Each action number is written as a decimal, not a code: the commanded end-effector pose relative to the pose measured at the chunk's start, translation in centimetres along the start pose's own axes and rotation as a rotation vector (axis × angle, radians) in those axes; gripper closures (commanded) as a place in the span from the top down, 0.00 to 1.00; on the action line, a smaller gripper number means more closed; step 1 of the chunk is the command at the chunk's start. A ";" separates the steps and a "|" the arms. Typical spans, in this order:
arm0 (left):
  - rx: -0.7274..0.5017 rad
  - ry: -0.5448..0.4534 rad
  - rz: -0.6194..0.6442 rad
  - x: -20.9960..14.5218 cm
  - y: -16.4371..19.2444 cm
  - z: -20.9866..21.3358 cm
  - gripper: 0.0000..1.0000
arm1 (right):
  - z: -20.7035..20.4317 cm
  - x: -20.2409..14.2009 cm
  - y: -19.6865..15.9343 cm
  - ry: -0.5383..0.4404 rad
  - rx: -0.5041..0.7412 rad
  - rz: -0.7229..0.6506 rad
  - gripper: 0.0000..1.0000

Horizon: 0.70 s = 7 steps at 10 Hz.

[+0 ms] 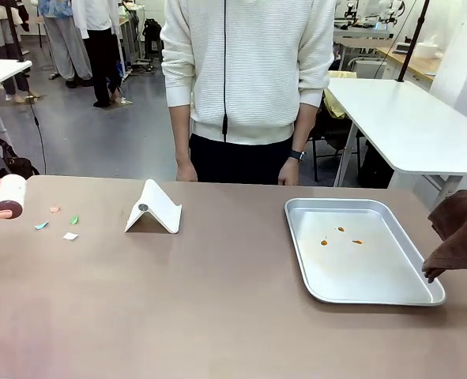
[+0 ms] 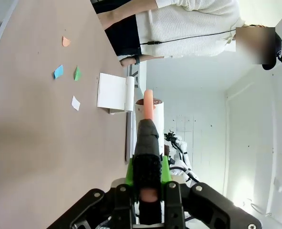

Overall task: Clean the surface of the table.
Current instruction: Hold the Lint Roller with your left hand and the towel with your right hand, then if a person points to the right, clean the right side of the table with your right hand, and if they point to the left, clean the left side with your left hand.

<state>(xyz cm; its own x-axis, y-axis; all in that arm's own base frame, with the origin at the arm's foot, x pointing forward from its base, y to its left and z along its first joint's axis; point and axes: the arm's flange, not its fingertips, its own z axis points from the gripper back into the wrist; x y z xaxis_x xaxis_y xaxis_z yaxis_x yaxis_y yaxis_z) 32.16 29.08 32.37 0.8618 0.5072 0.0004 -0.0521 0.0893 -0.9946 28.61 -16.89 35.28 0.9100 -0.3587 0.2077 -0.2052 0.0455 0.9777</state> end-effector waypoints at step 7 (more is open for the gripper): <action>-0.024 0.003 -0.017 0.0 -0.5 0.3 0.00 | 0.1 0.0 0.8 0.004 -0.002 -0.022 0.00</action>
<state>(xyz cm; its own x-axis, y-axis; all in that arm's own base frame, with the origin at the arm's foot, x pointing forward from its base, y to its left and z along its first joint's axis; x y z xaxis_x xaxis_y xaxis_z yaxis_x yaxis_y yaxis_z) 32.18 29.11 32.43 0.8621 0.5067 0.0020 -0.0505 0.0899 -0.9947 28.61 -16.90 35.29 0.9101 -0.3590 0.2072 -0.2047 0.0454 0.9778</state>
